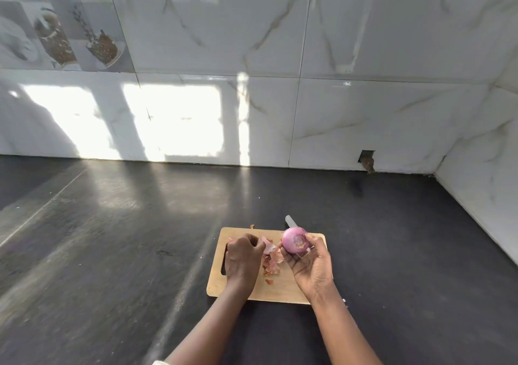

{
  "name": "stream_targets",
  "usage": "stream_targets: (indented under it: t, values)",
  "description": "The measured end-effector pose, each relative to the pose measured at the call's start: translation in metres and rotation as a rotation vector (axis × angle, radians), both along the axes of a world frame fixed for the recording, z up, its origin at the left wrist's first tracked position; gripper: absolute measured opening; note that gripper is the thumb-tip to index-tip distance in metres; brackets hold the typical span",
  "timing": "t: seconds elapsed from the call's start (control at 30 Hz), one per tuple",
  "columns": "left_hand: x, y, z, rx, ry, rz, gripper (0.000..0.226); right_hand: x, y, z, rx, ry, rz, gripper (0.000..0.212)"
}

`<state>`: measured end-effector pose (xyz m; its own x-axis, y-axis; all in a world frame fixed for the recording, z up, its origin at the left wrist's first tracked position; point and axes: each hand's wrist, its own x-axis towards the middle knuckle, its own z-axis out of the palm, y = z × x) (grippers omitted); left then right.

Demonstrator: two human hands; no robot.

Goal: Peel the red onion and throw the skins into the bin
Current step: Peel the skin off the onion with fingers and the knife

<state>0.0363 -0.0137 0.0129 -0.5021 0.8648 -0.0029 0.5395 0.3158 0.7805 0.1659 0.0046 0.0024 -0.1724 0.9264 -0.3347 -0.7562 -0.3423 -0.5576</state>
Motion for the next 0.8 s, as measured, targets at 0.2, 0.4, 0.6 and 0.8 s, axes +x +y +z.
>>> stream_targets:
  t: [0.2,0.4,0.6,0.8]
  values:
    - [0.000,-0.003,0.000,0.139,0.003,-0.029,0.023,-0.001,-0.002,0.004,-0.050,-0.017,0.003,0.026]
    - [0.006,-0.006,0.001,0.369,0.024,-0.181,0.011,-0.003,-0.004,0.004,-0.036,0.031,0.054,0.034]
    - [0.010,-0.011,-0.004,0.441,-0.065,-0.308,0.043,-0.004,-0.002,-0.001,-0.004,0.064,0.068,0.047]
    - [0.010,-0.008,-0.006,0.371,-0.127,-0.356,0.028,0.002,-0.007,0.004,0.114,-0.011,0.074,0.053]
